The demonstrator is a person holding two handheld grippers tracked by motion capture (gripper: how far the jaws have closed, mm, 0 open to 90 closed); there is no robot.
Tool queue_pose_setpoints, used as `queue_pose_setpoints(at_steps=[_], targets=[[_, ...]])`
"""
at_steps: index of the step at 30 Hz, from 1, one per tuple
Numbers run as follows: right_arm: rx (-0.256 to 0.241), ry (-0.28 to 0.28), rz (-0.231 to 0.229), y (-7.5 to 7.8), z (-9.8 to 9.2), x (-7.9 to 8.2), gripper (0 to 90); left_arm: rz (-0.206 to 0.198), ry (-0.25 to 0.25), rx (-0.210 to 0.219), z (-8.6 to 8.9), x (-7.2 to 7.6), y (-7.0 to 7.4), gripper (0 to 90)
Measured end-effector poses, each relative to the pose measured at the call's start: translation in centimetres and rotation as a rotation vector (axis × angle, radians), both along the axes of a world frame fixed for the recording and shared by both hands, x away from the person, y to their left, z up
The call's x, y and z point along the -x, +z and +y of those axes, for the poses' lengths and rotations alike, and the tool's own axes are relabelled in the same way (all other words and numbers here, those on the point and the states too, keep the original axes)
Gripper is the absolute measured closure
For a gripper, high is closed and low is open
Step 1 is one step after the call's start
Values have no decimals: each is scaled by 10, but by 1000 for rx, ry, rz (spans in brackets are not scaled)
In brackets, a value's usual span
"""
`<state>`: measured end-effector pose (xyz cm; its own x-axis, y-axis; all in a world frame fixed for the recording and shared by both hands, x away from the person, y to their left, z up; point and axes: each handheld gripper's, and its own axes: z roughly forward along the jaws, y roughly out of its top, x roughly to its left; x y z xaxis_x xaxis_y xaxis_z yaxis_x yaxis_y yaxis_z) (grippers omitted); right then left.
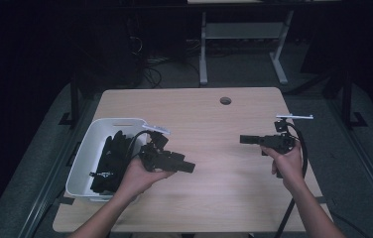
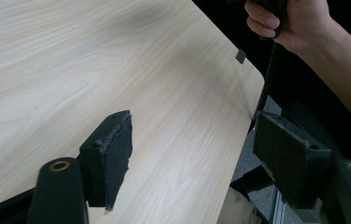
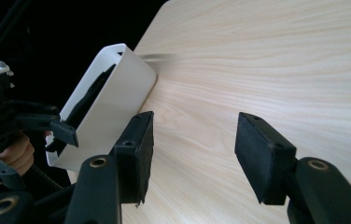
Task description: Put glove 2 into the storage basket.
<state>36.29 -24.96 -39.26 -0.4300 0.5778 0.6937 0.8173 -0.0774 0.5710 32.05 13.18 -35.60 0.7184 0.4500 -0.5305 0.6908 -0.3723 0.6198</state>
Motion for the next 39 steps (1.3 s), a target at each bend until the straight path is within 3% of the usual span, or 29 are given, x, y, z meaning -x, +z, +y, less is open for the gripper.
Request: queue_pose_setpoints(at_steps=[11,20,30,39], targets=[[-4,-15,8,-10,-17,8,460,-24,-17,-4,-15,2,-10,268],[-8,-32,15,-21,-28,18,455,-12,-28,3,-25,8,-27,268],[4,-34,15,-31,-34,29,453,-34,-18,31,-30,16,-35,259],[24,-28,18,-39,-34,39,453,-30,-26,22,-35,24,-51,258]])
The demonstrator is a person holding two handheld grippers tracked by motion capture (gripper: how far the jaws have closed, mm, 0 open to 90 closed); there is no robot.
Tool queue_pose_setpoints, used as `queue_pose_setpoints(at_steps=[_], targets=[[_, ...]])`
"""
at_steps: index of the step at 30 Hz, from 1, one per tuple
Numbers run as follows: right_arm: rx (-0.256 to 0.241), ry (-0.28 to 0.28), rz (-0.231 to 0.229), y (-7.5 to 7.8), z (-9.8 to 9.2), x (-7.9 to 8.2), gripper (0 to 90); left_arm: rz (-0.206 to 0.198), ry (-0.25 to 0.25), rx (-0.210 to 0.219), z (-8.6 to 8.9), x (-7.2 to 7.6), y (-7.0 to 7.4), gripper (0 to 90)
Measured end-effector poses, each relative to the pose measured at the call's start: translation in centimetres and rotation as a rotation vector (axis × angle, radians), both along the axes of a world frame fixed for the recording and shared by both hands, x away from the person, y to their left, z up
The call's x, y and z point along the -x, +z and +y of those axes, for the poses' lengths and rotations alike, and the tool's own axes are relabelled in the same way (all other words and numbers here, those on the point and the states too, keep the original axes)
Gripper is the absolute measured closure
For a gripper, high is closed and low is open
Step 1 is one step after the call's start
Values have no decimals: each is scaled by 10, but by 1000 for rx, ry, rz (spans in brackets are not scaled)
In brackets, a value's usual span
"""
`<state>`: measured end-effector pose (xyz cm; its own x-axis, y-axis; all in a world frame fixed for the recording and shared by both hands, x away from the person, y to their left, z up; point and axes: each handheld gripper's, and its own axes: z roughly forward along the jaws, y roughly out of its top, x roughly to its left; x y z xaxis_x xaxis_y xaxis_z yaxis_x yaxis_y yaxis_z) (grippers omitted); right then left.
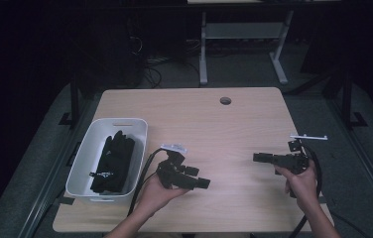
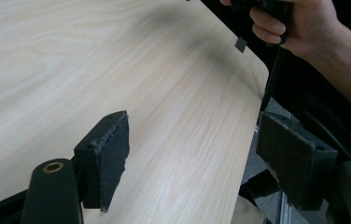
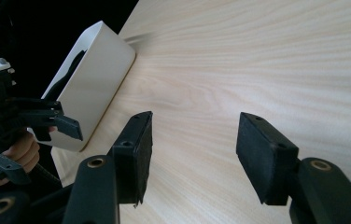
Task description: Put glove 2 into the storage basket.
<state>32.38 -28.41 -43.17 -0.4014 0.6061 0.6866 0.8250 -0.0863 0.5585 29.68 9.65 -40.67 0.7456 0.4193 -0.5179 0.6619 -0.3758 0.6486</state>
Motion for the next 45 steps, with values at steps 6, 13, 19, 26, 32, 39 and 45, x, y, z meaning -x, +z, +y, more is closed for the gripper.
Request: queue_pose_setpoints(at_steps=[6,13,19,26,32,39,45], targets=[[10,14,2,-5,2,6,453,0,-5,2,-2,5,-9,257],[8,16,8,-13,2,12,453,-6,2,10,0,10,-15,257],[18,24,9,-19,4,18,449,-21,-1,19,3,15,-20,257],[16,26,7,-27,5,24,444,-27,-3,28,4,21,-24,254],[11,28,13,-33,4,28,441,-39,-14,25,3,28,-30,243],[14,33,8,-36,5,34,434,-52,-21,23,3,33,-35,240],[21,42,12,-39,7,38,429,-63,-21,20,8,35,-38,240]])
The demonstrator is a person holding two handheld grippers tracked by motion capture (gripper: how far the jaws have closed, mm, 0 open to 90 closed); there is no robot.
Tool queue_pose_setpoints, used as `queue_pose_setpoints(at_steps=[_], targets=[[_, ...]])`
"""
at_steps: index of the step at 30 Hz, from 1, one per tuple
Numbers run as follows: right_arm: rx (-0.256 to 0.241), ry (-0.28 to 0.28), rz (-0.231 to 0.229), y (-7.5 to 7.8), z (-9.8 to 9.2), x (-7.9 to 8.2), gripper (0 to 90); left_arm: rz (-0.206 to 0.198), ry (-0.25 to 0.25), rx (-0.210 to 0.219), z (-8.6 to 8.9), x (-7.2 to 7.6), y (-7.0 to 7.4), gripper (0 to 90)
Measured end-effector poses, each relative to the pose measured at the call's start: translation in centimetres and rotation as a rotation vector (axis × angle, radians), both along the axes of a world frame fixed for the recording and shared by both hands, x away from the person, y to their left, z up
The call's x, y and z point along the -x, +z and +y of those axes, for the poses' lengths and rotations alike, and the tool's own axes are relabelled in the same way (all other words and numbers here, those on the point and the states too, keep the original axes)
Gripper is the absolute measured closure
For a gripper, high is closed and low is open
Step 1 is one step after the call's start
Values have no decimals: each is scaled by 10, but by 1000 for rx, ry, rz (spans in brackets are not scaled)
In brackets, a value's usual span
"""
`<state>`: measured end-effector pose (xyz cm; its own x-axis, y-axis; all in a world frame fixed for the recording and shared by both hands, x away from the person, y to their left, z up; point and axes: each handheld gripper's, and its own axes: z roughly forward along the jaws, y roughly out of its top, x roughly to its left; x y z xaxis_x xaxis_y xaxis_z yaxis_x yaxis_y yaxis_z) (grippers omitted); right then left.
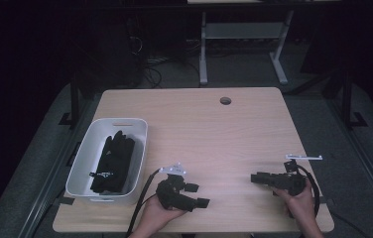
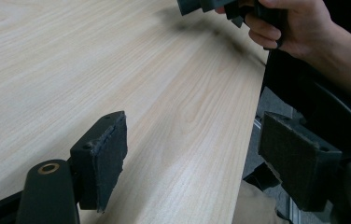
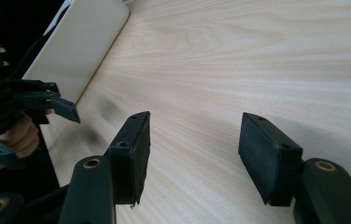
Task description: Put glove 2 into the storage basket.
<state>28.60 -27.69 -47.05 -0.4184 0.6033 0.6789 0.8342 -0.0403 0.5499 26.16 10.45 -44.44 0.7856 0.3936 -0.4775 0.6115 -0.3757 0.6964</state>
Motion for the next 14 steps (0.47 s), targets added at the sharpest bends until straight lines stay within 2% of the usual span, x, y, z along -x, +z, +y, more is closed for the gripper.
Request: queue_pose_setpoints(at_steps=[5,14], targets=[[7,7,-2,-1,2,2,425,-9,-4,-4,-1,4,-2,240],[-20,-10,-6,0,-2,7,418,-11,1,4,3,7,-5,239]])
